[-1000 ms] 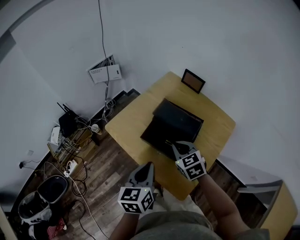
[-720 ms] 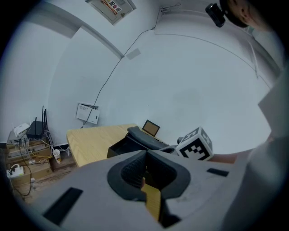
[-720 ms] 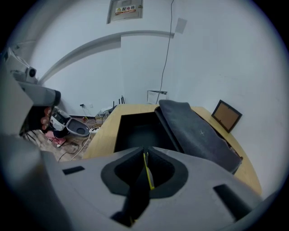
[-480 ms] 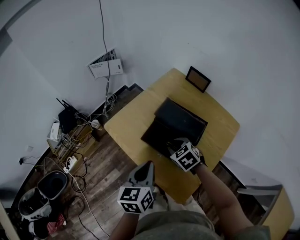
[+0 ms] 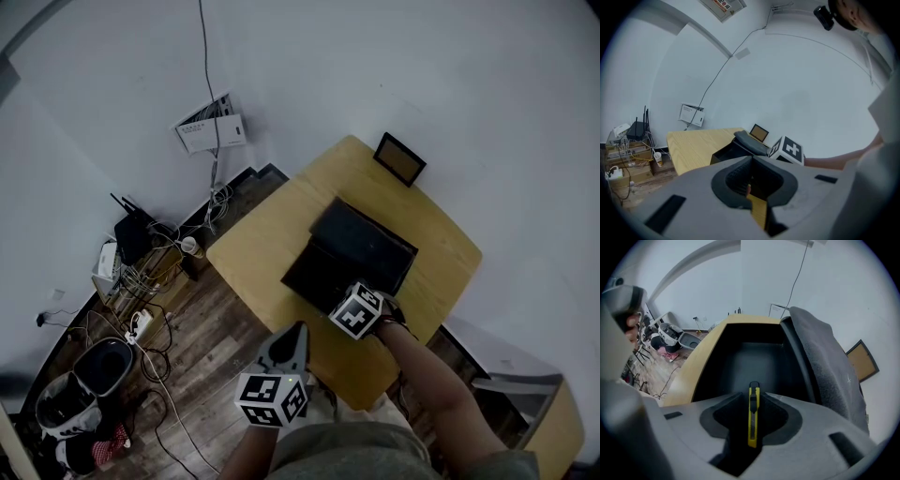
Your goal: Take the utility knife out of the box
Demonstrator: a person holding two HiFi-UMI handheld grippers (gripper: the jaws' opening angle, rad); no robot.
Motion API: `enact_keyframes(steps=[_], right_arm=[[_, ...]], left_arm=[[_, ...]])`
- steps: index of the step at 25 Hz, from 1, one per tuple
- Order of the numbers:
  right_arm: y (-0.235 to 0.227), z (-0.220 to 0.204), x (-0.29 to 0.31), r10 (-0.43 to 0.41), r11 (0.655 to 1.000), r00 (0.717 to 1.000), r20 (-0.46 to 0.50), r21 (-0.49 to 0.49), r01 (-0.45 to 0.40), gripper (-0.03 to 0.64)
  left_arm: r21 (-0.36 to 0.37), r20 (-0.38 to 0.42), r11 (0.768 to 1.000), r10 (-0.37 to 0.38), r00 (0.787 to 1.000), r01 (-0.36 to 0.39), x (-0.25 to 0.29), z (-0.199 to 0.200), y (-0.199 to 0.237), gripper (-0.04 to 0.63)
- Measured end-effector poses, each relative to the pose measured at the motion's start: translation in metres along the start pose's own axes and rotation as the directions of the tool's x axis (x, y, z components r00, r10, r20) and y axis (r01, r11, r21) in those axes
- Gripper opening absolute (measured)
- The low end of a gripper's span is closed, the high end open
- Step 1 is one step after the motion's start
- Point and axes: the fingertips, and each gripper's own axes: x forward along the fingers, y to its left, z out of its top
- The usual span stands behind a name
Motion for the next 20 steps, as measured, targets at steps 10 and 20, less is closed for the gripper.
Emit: enact_keyframes(steps=[10, 20], right_arm=[[-0.007, 0.002, 0.002, -0.027, 0.999, 1.0, 0.0, 0.039, 0.027, 0.057], [-0.004, 0.017, -0.017, -0.085, 0.996, 0.991, 0.105, 0.041, 0.082, 0.055]], left_arm=[[-0.005, 0.004, 1.0, 0.009, 1.0, -0.009, 0.001, 0.002, 0.002, 0.004], [0.0, 0.022, 1.0, 0.025, 0.999, -0.025, -0.018, 0.003, 0.003, 0.004]])
